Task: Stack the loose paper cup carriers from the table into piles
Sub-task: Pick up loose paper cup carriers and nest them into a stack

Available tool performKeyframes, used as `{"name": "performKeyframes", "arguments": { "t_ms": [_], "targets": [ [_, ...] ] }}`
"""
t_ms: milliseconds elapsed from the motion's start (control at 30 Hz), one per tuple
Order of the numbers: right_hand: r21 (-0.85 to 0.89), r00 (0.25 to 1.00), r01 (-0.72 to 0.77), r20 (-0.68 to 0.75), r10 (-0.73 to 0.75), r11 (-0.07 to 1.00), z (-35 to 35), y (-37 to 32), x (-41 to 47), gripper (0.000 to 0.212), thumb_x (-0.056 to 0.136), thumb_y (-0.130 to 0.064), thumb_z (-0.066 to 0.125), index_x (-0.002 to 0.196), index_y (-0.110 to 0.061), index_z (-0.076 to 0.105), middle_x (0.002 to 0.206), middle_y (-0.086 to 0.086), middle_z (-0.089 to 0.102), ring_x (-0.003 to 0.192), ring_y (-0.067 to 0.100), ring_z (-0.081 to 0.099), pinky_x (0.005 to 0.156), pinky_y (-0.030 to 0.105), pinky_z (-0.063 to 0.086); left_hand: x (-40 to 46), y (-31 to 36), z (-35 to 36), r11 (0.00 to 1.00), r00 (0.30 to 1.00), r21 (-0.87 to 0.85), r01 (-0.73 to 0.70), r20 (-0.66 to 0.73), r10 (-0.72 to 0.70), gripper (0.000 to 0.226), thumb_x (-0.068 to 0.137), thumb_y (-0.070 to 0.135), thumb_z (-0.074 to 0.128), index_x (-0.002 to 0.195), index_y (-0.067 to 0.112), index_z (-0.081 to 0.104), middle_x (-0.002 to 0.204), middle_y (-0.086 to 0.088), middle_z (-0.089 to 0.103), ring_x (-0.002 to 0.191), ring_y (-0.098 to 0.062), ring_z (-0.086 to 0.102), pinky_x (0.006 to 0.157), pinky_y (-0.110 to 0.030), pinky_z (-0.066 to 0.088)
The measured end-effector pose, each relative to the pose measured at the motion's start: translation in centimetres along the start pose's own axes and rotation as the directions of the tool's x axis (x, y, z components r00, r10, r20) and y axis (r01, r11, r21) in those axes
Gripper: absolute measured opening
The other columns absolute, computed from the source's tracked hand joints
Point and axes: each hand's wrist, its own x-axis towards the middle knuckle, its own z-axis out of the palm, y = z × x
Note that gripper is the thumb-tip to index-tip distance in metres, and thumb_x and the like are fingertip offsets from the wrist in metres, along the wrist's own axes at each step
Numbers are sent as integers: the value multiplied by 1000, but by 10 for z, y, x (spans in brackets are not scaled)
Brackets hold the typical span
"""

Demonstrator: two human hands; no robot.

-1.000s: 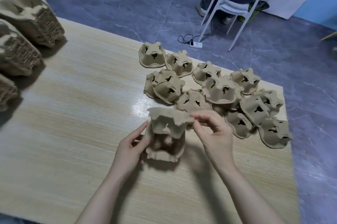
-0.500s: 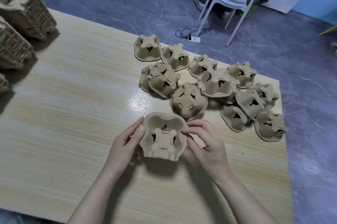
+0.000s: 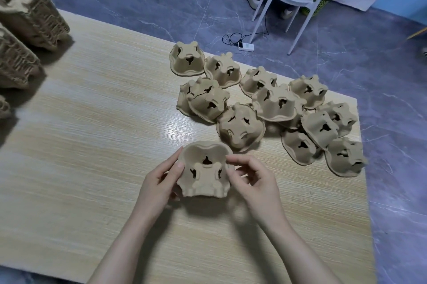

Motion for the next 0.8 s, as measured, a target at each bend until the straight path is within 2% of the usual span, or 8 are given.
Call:
{"name": "performKeyframes", "arguments": {
  "t_ms": [67,133,200,267,333,500,700,800],
  "targets": [
    [58,998,-54,-28,55,997,3,1,1,19,85,0,70,96,-16,72,84,1,69,68,8,53,63,17,46,-1,1,0,1000,1000,0,-10,-2,10,58,71,68,61,125,48,62,125,23,64,87,-11,66,66,-36,58],
    [112,994,-86,-54,93,990,4,3,3,16,85,-2,70,96,-14,72,82,-4,70,69,7,57,65,18,49,0,1,1,1000,1000,-3,-19,-10,19,57,72,69,59,125,48,62,126,29,62,103,-22,67,81,-46,58],
    [150,991,-98,-80,111,984,5,3,4,15,86,-1,69,96,-12,72,82,-2,71,70,9,59,64,19,50,1,-1,2,1000,1000,-10,-25,-8,25,50,78,66,60,125,48,63,125,20,65,113,-26,64,94,-54,51],
    [171,988,-106,-91,123,980,4,2,5,17,88,3,65,97,-9,71,77,-2,71,66,7,59,60,18,50,3,-2,2,1000,999,-22,-22,-27,21,39,82,62,63,120,51,64,106,7,72,94,-17,66,88,-50,51],
    [149,989,-112,-84,125,982,3,1,7,19,88,5,62,97,-9,70,71,-8,69,60,2,57,58,16,47,5,-1,2,1000,999,-20,-13,-32,12,38,80,61,62,117,53,65,89,12,72,81,-10,60,76,-42,52],
    [-115,995,-7,-103,-5,993,-2,0,20,22,87,-1,66,93,-21,71,91,0,70,71,4,57,67,16,45,5,0,-1,1000,1000,3,-8,-29,8,40,84,43,63,123,49,62,94,20,71,76,-5,62,70,-37,52],
    [-419,981,164,-27,-193,893,-19,-16,72,36,84,-7,72,112,-26,61,112,2,57,65,1,52,68,10,42,3,-3,-2,1000,999,19,-7,-35,8,39,89,31,64,125,46,61,88,3,67,65,-5,58,60,-33,51],
    [-602,990,138,71,-120,786,-24,-24,106,56,82,-23,75,134,-22,52,128,-2,50,94,-2,52,84,14,39,3,-6,-2,1000,1000,27,-8,-27,9,43,85,36,65,127,45,61,86,8,67,67,-5,58,65,-37,53]
  ]
}}
